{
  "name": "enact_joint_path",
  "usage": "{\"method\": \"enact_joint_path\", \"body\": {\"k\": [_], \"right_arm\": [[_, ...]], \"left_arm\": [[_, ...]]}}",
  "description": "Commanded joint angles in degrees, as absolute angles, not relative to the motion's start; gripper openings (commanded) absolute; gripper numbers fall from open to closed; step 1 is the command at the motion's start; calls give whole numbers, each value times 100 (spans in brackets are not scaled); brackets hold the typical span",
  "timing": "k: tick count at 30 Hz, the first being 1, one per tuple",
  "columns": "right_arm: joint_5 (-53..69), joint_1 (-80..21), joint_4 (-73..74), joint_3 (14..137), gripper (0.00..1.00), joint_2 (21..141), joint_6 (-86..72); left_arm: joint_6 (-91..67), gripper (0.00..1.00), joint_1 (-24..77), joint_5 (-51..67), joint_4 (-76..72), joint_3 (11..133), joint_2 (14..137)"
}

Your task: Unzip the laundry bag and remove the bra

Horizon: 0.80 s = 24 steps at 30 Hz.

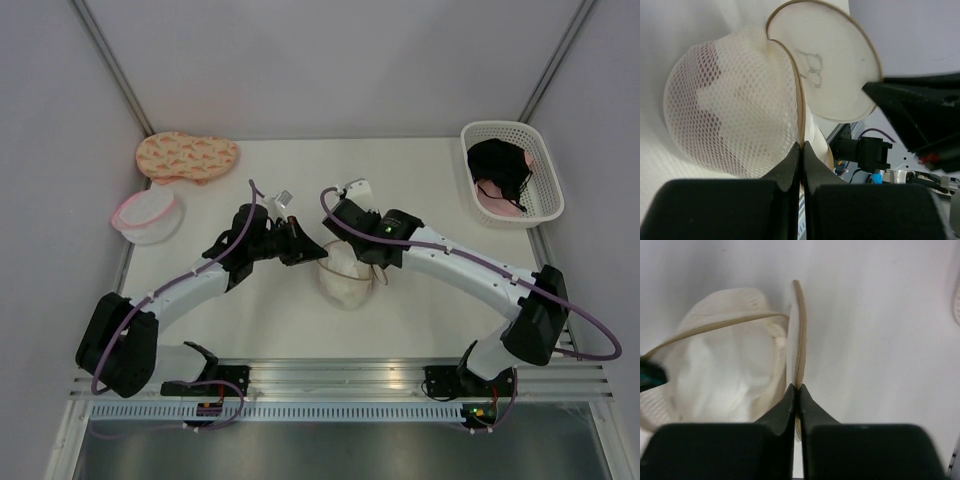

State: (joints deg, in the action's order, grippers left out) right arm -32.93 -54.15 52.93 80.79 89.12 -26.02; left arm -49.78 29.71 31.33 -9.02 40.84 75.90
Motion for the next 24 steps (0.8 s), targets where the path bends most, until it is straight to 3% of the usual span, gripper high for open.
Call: {"method": "enact_joint_path", "body": {"k": [1, 4, 5, 7, 11, 15, 24], "right_arm": [[-4779, -5125, 6448, 8315, 30, 8841, -3075], [-5518, -4764, 6881, 8253, 95, 8999, -3426], [-5467, -4729, 6891, 8262, 98, 8991, -3445], [-4987, -4746, 6385, 8262, 98, 8677, -3036], [-2704, -4895, 4933, 7929, 98, 7753, -2452], [-1691, -5106, 4317, 7674, 98, 7567, -2338], [-1090, -5369, 3490, 6610, 98, 7927, -2601]], "left_arm": [[-4465, 2, 2979, 2830, -388, 3999, 7094], [-4386, 2, 2979, 2786, -141, 3815, 6839], [-4377, 2, 2979, 2769, -115, 3788, 6777], [-4351, 2, 2979, 2725, -36, 3744, 6680], [-4254, 2, 2979, 2672, 219, 3674, 6566], [-4289, 2, 2980, 2628, 246, 3533, 6583], [-4342, 2, 2979, 2382, 448, 3252, 6671]]}}
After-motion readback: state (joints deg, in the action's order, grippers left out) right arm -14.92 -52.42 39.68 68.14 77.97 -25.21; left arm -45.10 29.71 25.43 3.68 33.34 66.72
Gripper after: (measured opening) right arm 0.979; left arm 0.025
